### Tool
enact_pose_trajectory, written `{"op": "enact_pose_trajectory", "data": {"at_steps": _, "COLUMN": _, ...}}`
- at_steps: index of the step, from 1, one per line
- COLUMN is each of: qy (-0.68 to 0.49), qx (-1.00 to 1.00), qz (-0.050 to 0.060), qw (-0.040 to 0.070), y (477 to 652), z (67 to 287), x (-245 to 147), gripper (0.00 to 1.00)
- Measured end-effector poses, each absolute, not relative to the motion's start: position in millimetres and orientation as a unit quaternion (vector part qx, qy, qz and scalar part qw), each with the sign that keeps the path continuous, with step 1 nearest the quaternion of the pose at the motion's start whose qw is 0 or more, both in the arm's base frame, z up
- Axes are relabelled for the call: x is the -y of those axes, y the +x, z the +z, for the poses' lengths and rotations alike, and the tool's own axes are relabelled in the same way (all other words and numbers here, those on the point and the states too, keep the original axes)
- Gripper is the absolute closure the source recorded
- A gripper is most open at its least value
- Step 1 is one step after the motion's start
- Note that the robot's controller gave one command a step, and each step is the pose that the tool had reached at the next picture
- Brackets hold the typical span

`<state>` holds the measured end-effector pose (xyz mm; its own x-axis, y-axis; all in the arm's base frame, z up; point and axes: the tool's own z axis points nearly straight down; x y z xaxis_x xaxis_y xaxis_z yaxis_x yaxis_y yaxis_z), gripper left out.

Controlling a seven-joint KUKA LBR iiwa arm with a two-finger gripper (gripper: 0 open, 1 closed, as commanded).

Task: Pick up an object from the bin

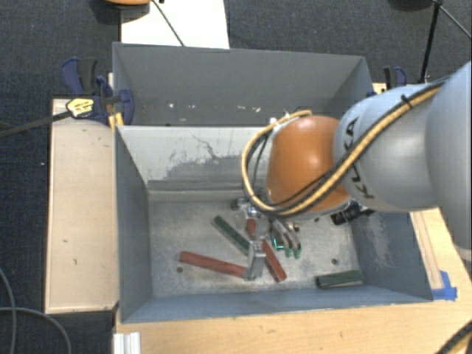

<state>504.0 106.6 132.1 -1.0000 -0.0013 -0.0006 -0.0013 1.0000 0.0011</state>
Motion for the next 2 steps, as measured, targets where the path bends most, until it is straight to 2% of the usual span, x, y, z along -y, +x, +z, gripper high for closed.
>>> {"op": "enact_pose_trajectory", "data": {"at_steps": 1, "qy": -0.029, "qx": -1.000, "qz": 0.000, "qw": 0.002, "y": 513.7, "z": 98, "x": -120, "gripper": 0.00}}
{"op": "enact_pose_trajectory", "data": {"at_steps": 2, "qy": -0.032, "qx": -0.999, "qz": 0.000, "qw": -0.001, "y": 494.1, "z": 77, "x": -134, "gripper": 0.00}}
